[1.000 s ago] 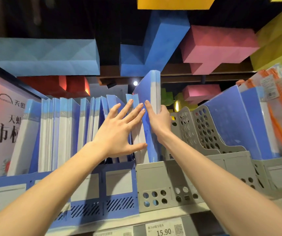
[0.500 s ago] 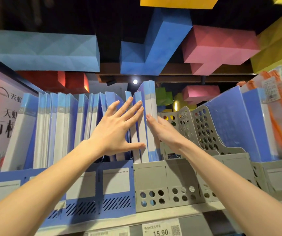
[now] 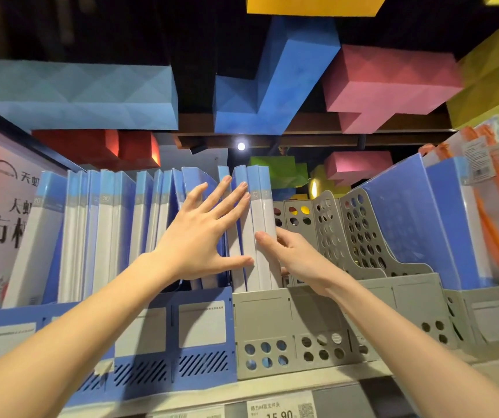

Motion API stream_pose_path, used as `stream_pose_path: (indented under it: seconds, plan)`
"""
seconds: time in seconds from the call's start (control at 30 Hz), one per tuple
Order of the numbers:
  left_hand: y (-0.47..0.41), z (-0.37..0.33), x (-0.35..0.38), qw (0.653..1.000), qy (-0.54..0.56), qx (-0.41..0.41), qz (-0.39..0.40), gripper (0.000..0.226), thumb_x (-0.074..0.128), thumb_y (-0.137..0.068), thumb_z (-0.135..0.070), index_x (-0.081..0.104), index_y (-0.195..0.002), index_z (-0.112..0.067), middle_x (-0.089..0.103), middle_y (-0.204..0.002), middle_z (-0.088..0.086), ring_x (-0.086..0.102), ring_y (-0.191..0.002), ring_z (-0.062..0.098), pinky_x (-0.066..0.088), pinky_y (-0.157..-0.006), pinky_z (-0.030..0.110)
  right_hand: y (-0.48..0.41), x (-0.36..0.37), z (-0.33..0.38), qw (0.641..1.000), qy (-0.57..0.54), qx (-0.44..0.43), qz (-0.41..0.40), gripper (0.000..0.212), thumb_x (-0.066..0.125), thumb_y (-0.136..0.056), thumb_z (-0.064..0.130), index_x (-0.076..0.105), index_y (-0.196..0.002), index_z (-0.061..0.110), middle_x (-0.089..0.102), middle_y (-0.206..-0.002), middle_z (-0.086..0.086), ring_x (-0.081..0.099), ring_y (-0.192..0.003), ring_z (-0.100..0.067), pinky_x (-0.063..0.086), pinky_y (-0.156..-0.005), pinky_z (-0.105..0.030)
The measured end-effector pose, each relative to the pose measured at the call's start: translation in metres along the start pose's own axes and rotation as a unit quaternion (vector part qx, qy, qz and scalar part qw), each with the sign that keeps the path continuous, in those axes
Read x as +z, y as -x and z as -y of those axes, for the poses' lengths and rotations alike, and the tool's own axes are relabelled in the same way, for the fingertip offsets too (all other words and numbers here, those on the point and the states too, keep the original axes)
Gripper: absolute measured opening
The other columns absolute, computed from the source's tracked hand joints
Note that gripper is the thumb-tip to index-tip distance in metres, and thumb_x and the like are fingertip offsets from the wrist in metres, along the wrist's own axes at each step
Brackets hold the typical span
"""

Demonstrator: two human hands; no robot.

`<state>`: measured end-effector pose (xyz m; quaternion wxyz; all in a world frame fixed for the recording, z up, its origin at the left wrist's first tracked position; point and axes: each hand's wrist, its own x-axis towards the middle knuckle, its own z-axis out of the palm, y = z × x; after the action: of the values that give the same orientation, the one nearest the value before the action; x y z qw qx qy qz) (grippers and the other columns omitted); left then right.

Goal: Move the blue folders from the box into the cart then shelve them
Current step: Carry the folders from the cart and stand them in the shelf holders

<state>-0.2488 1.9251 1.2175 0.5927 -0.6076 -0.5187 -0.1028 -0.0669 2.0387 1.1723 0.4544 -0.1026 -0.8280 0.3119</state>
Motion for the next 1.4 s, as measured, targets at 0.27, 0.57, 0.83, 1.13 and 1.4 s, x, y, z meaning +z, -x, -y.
stream_pose_path:
  seconds: [0.27,0.57,0.83,1.13,1.4]
  plan:
    - [0.001,-0.002,-0.001,1.000,0.005,-0.003,0.005,0.104,0.031,-0.085,-0.088,0.008,-0.162,-0.022,-0.004,-0.168,-0.005,-0.013,-0.155,0.019,0.000,-0.125,0.050,0.003,0.005,-0.003,0.999,0.018,-0.017,-0.044,0.042,0.049,-0.100,0.049,0.057,-0.135,0.029,0.069,-0.117,0.008,0.068,-0.103,-0.008,0.058,-0.084,-0.027]
    - [0.025,-0.024,0.009,0.985,0.101,-0.057,-0.125,0.075,0.061,-0.092,-0.051,0.037,-0.154,-0.017,0.023,-0.166,0.005,0.010,-0.156,0.021,0.017,-0.125,0.045,0.001,0.007,-0.006,0.995,0.025,-0.035,-0.087,0.035,0.054,-0.099,0.044,0.064,-0.127,0.026,0.071,-0.109,0.009,0.067,-0.095,-0.004,0.050,-0.068,-0.010]
    - [0.061,-0.022,-0.026,0.961,0.190,-0.117,-0.163,0.050,0.064,-0.085,-0.028,0.059,-0.132,-0.015,0.044,-0.155,0.006,0.028,-0.151,0.022,0.025,-0.120,0.038,0.022,0.029,0.037,0.931,0.107,-0.117,-0.329,0.035,0.067,-0.093,0.027,0.058,-0.125,0.016,0.063,-0.120,0.000,0.057,-0.111,-0.015,0.043,-0.089,-0.017]
    - [0.167,0.006,-0.086,0.901,0.314,-0.223,-0.197,0.029,0.060,-0.086,-0.018,0.066,-0.113,-0.014,0.066,-0.117,-0.004,0.055,-0.121,0.012,0.050,-0.099,0.035,0.065,0.150,0.112,0.942,0.009,-0.182,-0.283,0.014,0.061,-0.095,0.021,0.061,-0.108,0.017,0.067,-0.095,0.010,0.063,-0.089,0.000,0.047,-0.069,-0.010]
    - [0.277,0.060,-0.143,0.829,0.374,-0.361,-0.206,0.014,0.056,-0.091,-0.025,0.065,-0.098,-0.019,0.074,-0.091,-0.011,0.069,-0.090,0.010,0.055,-0.078,0.041,0.087,0.276,0.161,0.958,-0.077,-0.163,-0.225,0.007,0.060,-0.096,0.019,0.063,-0.102,0.020,0.071,-0.088,0.005,0.066,-0.080,-0.010,0.053,-0.067,-0.027]
